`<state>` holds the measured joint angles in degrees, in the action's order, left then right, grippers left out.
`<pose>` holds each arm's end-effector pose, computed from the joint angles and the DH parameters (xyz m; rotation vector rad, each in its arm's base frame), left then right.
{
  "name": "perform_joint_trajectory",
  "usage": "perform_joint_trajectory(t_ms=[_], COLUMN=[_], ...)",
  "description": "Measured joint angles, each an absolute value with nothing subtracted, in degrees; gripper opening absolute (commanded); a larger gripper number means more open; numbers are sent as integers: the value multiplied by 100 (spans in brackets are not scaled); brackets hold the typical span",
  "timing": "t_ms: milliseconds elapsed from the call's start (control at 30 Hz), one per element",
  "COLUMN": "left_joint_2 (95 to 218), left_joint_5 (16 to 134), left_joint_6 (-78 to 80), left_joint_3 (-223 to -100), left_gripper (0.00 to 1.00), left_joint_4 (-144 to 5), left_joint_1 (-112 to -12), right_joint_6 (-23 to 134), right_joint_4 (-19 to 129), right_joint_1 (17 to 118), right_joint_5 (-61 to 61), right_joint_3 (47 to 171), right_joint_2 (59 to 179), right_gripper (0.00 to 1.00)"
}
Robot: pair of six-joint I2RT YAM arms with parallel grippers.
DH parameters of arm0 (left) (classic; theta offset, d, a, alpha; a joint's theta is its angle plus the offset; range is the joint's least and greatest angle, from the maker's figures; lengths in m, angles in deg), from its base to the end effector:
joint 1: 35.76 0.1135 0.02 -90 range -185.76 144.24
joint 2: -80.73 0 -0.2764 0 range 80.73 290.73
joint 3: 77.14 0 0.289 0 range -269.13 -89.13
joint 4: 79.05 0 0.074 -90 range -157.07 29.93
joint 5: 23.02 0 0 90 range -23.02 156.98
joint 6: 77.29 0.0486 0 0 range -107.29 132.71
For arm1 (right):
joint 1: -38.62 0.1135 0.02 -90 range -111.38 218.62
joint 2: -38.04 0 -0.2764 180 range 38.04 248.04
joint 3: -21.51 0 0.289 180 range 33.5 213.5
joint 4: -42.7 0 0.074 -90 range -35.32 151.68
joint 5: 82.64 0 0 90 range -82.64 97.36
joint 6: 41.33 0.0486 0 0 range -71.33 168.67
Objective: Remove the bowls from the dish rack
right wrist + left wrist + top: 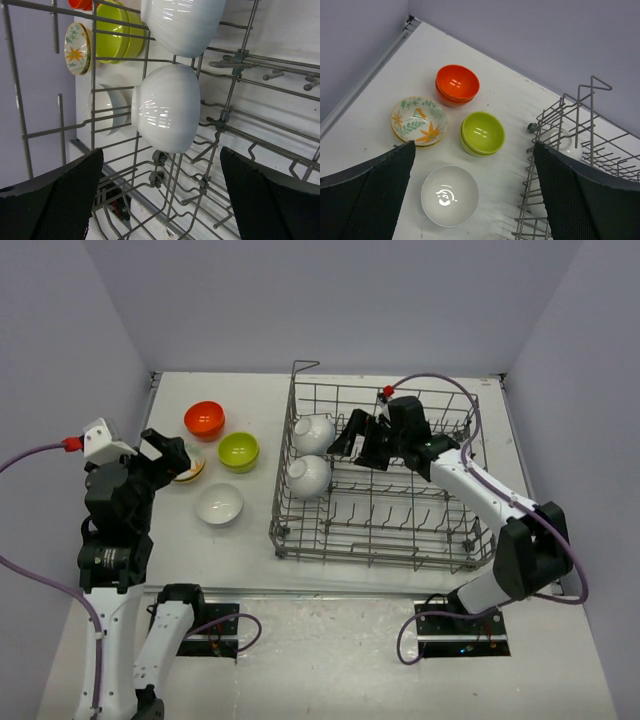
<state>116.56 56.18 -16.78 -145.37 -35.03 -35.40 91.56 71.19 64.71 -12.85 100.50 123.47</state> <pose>0.1591 0.0101 0.4056 -0.5874 1.6743 -0.2009 0.3368 0.1836 0.2881 0.1263 2.3390 1.0312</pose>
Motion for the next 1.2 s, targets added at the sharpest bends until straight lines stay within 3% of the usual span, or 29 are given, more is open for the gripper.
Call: perform_joint_trajectory(t_ms=[233, 533, 1200], left_joint_2=[11446, 11226, 11033], left_joint_5=[5753, 5685, 5580], left_joint_6=[-1200, -1121, -1119], left_joint_3=[-14636, -13670, -13523], left_gripper=[100, 100, 100], left_joint_4=[-3296, -3294, -3357], left_joint_1=[-3540, -3540, -3540], right_joint_6=[9285, 9250, 9541], right_joint_4=[6868, 6750, 5764], right_joint_1=[6567, 6665, 6748], right_joint_5=[-1508, -1748, -2830], right_joint_3=[10043, 10205, 10152], right_joint_2=[12999, 13586, 13823], right_gripper=[98, 98, 95])
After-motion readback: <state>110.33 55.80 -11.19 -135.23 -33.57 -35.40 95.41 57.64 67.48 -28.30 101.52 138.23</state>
